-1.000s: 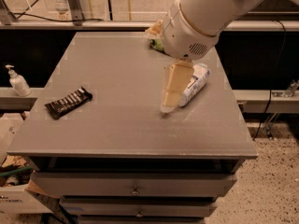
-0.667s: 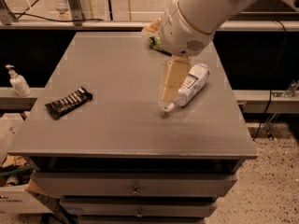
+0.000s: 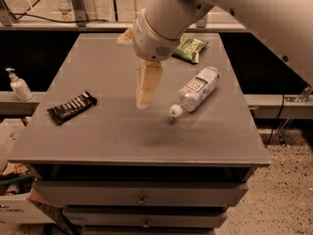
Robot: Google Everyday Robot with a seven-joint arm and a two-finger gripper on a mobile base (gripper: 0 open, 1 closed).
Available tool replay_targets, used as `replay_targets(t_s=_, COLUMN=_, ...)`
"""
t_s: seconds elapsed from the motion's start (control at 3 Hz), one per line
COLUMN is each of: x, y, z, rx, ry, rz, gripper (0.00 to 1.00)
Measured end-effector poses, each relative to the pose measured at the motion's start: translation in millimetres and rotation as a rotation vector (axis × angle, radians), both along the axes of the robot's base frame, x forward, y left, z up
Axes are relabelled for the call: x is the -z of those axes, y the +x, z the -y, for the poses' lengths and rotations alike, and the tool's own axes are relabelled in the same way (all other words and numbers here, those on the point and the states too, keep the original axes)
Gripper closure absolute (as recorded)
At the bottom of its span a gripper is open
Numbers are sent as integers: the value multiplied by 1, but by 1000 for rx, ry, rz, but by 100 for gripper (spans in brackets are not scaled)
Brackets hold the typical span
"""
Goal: Move rxbar chocolate near blue plastic bottle
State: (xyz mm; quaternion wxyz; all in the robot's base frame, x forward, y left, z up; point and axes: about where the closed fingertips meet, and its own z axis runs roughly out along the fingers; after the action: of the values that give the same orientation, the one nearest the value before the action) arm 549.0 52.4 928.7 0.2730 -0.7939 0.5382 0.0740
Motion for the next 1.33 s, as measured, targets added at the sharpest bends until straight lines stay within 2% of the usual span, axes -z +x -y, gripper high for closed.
replay_targets(t_s=0.33, x=19, y=1, z=-38, rx=-43, ry=-9, rz=-24, gripper=0)
replay_targets(t_s=0.67, x=42, y=-1, z=-69, rx=-59, ry=-34, rz=-57, gripper=0)
replay_targets(t_s=1.33, x=77, y=4, z=-114, rx=-31, ry=-36, rz=-124, gripper=0)
